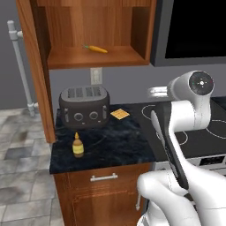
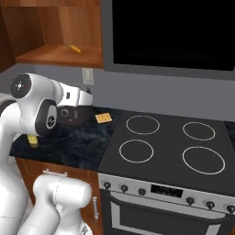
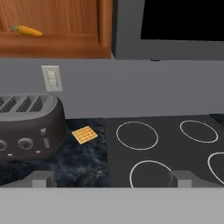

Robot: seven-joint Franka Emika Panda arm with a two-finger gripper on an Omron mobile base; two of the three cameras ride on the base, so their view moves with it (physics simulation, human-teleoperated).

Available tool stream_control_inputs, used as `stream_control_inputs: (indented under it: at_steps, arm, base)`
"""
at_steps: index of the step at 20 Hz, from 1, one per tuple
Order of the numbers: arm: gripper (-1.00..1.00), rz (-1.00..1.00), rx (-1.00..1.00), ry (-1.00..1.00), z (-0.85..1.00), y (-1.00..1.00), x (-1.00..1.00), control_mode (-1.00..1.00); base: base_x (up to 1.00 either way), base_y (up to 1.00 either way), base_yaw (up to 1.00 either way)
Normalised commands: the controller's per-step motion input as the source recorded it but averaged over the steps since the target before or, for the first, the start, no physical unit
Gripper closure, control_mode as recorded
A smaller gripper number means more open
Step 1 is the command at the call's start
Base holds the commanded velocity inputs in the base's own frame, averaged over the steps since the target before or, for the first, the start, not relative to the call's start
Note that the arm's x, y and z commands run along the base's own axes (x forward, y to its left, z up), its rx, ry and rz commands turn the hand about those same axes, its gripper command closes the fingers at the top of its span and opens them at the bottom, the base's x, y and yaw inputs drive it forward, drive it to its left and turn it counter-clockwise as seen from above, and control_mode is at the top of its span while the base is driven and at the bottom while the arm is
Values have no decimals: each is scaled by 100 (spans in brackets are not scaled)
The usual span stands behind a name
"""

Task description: Pick the cereal and honey bottle from the counter and place them in the cabinets closest to them.

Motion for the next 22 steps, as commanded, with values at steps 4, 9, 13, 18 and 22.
stream_control_inputs:
  at_steps: [4, 9, 13, 18, 22]
  arm:
    - [-100, 0, 0, 0, 0, 0, 0, 100]
    - [-100, 0, 0, 0, 0, 0, 0, 100]
    - [-100, 0, 0, 0, 0, 0, 0, 100]
    - [-100, 0, 0, 0, 0, 1, 0, -100]
    - [-100, 0, 0, 0, 0, 0, 0, -100]
  base:
    - [36, 30, -1]
    - [27, 30, -1]
    - [12, 21, 0]
    - [0, 17, 0]
    - [0, 0, 0]
